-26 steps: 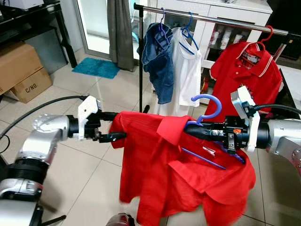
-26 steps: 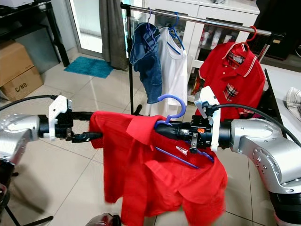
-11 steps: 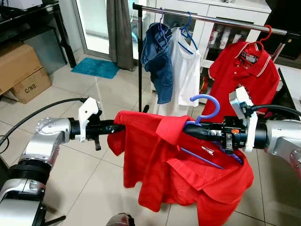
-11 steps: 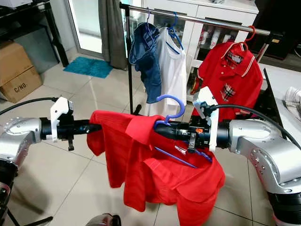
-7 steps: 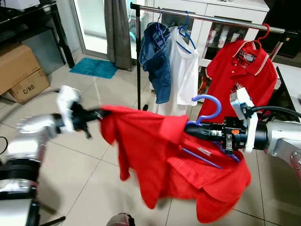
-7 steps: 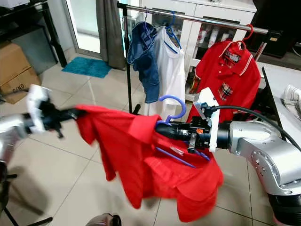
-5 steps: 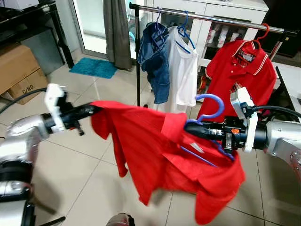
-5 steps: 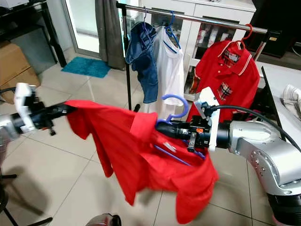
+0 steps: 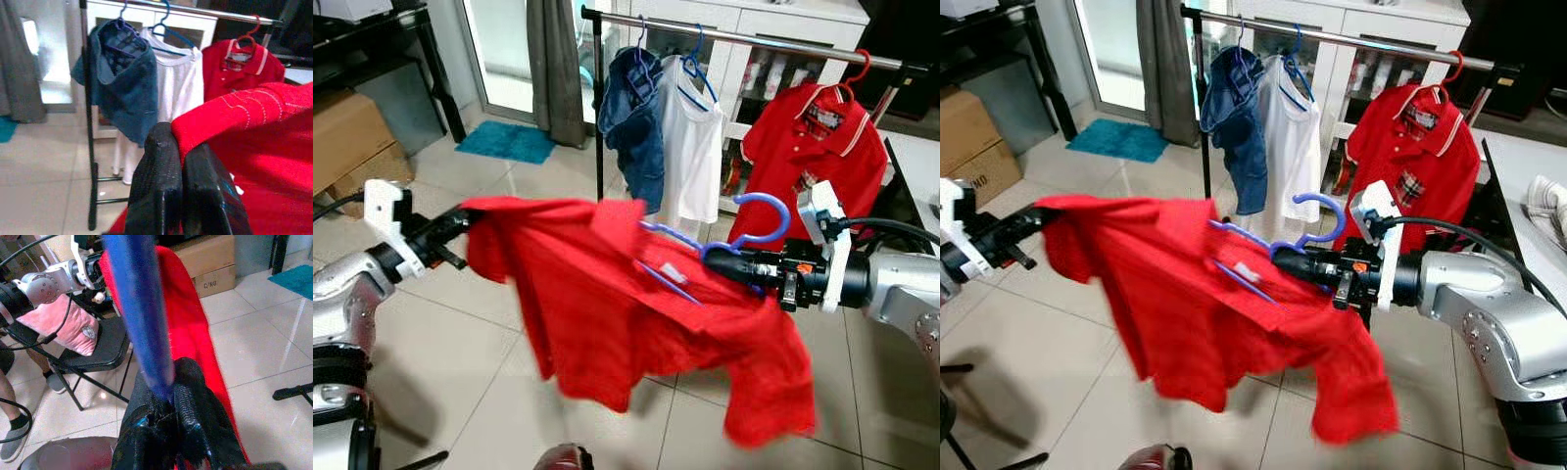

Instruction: Hang hanger

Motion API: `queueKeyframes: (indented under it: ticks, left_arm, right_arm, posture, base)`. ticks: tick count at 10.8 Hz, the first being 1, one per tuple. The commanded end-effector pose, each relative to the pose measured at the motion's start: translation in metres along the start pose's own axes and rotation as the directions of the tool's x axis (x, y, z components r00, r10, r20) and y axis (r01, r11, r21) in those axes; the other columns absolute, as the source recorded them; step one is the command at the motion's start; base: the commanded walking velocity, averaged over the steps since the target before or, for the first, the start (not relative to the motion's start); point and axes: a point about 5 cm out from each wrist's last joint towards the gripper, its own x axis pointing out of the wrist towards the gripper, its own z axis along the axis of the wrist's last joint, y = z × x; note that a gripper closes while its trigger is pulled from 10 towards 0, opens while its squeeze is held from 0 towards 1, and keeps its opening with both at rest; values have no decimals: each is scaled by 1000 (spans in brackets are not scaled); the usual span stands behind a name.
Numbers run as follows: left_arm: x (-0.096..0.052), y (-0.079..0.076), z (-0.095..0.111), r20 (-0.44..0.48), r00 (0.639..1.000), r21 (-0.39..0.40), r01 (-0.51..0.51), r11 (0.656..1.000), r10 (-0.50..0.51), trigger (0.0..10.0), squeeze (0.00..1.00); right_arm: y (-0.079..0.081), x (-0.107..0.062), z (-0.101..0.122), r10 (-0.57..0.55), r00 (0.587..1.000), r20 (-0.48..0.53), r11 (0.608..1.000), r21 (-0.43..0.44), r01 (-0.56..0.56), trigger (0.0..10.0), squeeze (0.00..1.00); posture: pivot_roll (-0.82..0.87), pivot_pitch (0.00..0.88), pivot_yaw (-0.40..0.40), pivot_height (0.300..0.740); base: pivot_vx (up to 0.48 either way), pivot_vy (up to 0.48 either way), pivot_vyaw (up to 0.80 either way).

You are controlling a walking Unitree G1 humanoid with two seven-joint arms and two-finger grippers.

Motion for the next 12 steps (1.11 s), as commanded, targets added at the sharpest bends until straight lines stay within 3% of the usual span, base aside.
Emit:
queueKeyframes:
  ticks: [1,2,3,4,5,7,9,10,11,12]
  left_arm:
    - [-1,2,6,0,1000,41,-10,999,10,0,0]
    - [7,-8,2,-23,999,68,37,997,-36,0,0]
    - [17,-16,0,-36,997,101,66,993,-63,10000,0]
    - [20,-19,2,-29,996,98,88,991,-85,10000,686]
    - [27,-24,10,-3,993,99,117,988,-117,10000,1000]
    - [32,-26,17,25,995,123,95,988,-99,10000,1000]
    - [32,-28,10,7,999,141,50,989,-51,10000,1000]
    - [36,-41,7,12,1000,161,23,987,-25,10000,780]
    - [44,-55,1,3,1000,127,-3,992,3,10000,67]
    - [56,-85,-9,-14,1000,77,13,997,-12,10000,0]
  right_arm:
    - [-4,-7,3,-38,999,10,999,-19,38,10000,0]
    - [-4,-5,4,-33,999,12,999,-22,33,10000,0]
    - [-3,-2,4,-27,1000,15,999,-23,27,10000,0]
    - [-2,-2,4,-26,1000,15,999,-22,27,10000,0]
    - [-1,-2,2,-31,999,15,999,-15,31,10000,0]
    - [-8,-5,-6,-121,992,-19,992,19,122,10000,0]
    - [-14,-8,-19,-215,974,-65,974,53,219,10000,0]
    - [-14,-8,-32,-289,955,-68,947,127,296,10000,0]
    - [-12,-2,-43,-353,934,-60,917,174,358,10000,0]
    - [-11,9,-61,-507,860,-61,834,218,507,10000,0]
  posture:
    - [-30,0,10,740]
    - [-30,0,10,740]
    - [-30,0,10,740]
    - [-30,0,10,740]
    - [-32,0,12,740]
    - [-33,0,22,740]
    - [-28,0,10,740]
    - [-22,0,-2,740]
    - [-23,0,10,740]
    - [-35,0,37,740]
  base:
    - [0,0,0]
    - [0,0,0]
    - [0,0,0]
    - [0,0,0]
    - [0,0,0]
    - [0,0,0]
    - [0,0,0]
    - [0,0,0]
    - [0,0,0]
    - [0,0,0]
